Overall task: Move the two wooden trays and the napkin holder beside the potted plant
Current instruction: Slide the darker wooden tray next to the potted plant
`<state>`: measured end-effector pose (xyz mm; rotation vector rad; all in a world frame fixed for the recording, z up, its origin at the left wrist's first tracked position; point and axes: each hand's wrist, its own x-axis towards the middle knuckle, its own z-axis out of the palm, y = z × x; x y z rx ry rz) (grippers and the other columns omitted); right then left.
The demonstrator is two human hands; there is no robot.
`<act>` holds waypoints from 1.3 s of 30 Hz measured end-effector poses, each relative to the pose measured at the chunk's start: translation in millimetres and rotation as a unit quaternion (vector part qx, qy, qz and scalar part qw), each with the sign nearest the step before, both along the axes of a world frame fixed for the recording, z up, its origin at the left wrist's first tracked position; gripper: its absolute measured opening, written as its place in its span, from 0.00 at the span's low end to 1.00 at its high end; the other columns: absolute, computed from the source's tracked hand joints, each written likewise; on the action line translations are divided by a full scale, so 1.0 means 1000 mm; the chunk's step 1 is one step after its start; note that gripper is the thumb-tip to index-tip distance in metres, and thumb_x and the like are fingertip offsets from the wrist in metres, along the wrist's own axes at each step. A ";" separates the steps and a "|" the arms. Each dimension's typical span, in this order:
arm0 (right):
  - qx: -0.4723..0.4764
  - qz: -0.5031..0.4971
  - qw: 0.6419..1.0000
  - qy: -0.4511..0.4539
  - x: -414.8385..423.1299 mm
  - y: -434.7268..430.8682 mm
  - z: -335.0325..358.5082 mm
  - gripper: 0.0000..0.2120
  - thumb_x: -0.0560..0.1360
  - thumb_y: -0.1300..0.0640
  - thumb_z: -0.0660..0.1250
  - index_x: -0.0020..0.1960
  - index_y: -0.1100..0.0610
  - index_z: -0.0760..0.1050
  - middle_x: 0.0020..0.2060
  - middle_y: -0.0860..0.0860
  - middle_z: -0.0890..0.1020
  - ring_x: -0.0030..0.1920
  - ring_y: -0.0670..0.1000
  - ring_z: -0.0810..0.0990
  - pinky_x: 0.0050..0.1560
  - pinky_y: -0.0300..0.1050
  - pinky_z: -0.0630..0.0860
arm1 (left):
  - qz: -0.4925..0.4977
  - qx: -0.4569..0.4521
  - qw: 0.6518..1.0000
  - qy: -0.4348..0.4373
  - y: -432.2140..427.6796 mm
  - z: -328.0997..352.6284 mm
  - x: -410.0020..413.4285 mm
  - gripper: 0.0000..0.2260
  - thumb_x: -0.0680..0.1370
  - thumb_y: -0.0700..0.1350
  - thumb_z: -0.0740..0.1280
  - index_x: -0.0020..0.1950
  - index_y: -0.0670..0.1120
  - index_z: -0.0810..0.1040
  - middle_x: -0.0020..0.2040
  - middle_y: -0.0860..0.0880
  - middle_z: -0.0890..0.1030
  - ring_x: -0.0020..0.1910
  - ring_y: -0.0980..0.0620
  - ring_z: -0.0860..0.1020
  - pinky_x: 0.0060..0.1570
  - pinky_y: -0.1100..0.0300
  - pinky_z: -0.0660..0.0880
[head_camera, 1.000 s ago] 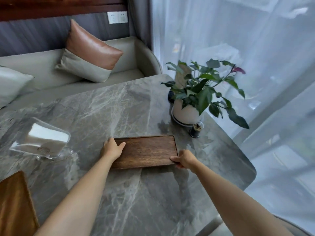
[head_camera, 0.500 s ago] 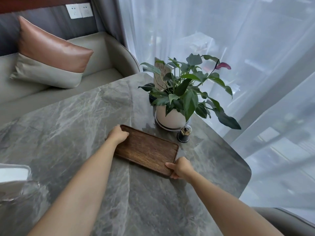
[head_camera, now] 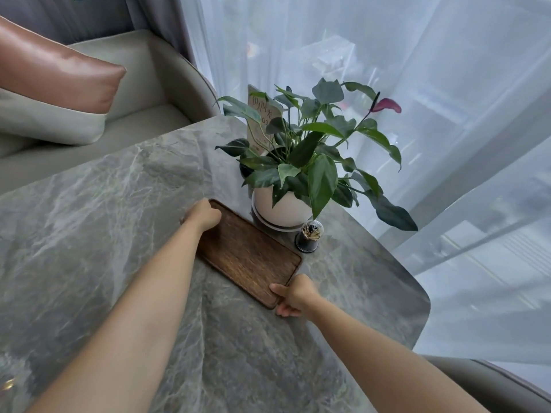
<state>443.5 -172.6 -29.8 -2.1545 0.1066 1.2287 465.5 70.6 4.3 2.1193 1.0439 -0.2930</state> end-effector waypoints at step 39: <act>-0.116 0.117 0.974 -0.155 -0.012 0.016 0.052 0.15 0.77 0.51 0.62 0.40 0.63 0.72 0.41 0.57 0.78 0.41 0.56 0.79 0.39 0.48 0.71 | -0.175 0.207 0.962 0.028 -0.009 -0.020 -0.029 0.29 0.82 0.54 0.49 0.78 0.41 0.44 0.79 0.45 0.45 0.78 0.48 0.45 0.77 0.49 0.44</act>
